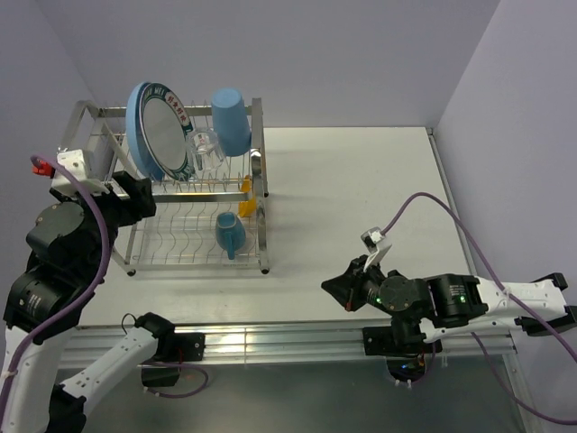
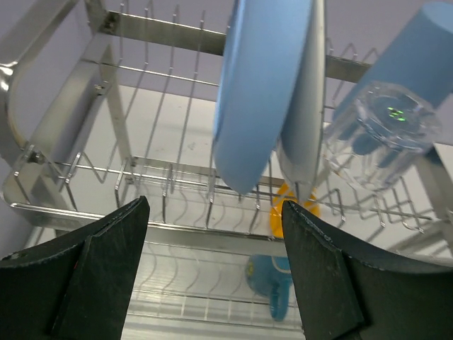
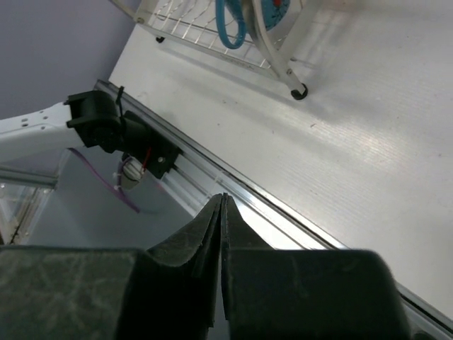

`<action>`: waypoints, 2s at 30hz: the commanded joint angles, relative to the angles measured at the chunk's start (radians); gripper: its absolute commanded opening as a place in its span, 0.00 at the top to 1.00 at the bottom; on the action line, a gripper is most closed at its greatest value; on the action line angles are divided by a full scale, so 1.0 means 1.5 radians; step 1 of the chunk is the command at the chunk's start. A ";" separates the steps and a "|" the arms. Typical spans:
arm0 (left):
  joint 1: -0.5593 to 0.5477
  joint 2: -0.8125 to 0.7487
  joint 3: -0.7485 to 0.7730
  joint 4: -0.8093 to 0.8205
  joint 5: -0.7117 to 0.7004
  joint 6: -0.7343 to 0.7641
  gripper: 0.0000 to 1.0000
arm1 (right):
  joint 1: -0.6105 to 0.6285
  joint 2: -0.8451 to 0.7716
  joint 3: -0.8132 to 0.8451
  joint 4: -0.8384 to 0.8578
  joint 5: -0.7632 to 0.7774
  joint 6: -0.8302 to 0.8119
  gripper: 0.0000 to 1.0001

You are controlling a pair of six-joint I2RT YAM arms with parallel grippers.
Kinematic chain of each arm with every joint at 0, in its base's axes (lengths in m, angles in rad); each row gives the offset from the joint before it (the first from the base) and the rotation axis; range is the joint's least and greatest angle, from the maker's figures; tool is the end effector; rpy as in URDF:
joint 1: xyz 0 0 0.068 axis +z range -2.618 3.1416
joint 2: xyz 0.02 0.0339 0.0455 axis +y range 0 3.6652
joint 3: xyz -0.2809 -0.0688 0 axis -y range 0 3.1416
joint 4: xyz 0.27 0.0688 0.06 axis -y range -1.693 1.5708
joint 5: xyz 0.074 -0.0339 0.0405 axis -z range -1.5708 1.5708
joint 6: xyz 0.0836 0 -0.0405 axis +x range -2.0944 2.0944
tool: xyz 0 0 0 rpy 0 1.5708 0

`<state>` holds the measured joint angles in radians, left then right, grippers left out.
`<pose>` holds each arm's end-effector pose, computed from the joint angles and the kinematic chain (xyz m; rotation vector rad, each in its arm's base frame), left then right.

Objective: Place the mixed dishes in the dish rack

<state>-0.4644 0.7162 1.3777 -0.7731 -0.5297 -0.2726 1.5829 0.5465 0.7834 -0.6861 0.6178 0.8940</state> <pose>0.1347 -0.0203 0.4948 -0.2361 1.6515 -0.1120 0.0465 0.1570 0.3194 -0.3029 2.0509 0.9952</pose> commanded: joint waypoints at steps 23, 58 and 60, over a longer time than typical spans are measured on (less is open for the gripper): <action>0.001 -0.364 -0.476 0.400 0.547 -0.382 0.16 | -0.336 0.136 -0.161 0.457 -0.207 -0.200 0.00; 0.001 -0.589 -0.772 0.555 0.661 -0.504 0.14 | -0.328 -0.483 -0.582 0.627 -0.271 -0.182 0.00; 0.000 -0.589 -0.812 0.607 0.676 -0.544 0.14 | -0.328 -0.482 -0.584 0.618 -0.256 -0.170 0.00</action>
<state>-0.4644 0.0040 0.2153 -0.0471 0.4335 -1.0054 1.0840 0.0071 0.0444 0.2234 0.2089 0.6132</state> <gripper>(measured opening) 0.856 0.994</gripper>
